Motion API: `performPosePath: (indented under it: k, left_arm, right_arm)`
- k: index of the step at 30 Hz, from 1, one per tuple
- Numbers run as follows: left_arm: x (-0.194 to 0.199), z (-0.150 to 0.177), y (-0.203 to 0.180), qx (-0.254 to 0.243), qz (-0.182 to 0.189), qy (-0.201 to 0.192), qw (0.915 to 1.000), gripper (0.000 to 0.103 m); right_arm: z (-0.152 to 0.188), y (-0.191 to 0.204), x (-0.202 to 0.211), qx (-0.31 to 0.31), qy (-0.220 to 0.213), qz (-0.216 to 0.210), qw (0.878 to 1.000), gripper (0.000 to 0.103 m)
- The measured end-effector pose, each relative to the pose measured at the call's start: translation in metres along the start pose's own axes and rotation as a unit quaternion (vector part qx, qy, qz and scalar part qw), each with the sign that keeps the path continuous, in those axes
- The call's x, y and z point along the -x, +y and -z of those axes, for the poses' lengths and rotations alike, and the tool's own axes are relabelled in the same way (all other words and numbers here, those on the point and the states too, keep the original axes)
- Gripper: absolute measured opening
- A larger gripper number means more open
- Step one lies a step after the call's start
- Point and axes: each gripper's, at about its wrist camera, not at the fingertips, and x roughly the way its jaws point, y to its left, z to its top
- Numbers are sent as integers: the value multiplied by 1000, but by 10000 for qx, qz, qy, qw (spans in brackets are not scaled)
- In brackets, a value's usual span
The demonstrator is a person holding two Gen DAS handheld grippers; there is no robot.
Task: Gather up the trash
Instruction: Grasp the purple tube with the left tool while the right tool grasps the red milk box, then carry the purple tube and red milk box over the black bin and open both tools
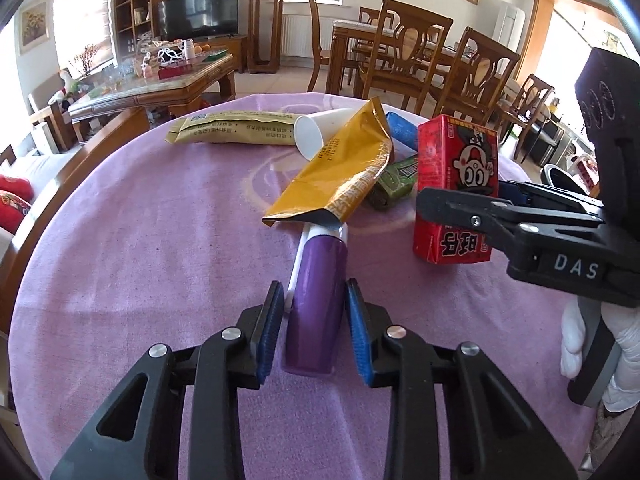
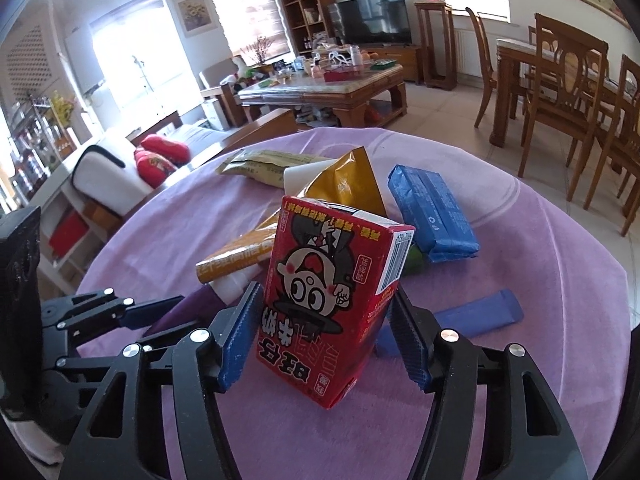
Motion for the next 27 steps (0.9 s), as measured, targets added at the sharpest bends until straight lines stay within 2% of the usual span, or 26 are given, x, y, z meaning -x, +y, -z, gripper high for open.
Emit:
performPosePath:
  k: [10, 18, 27]
  left_arm:
    - [16, 2, -1, 147, 109, -221, 9996, 25]
    - [32, 3, -11, 116, 209, -438, 9988, 25]
    - [55, -7, -40, -66, 372, -808, 9960, 25]
  right_arm:
    - [9, -13, 34, -81, -293, -271, 9992, 60]
    - [18, -30, 69, -179, -581, -349, 9975, 59]
    - [26, -56, 114, -256, -936, -381, 9946, 59]
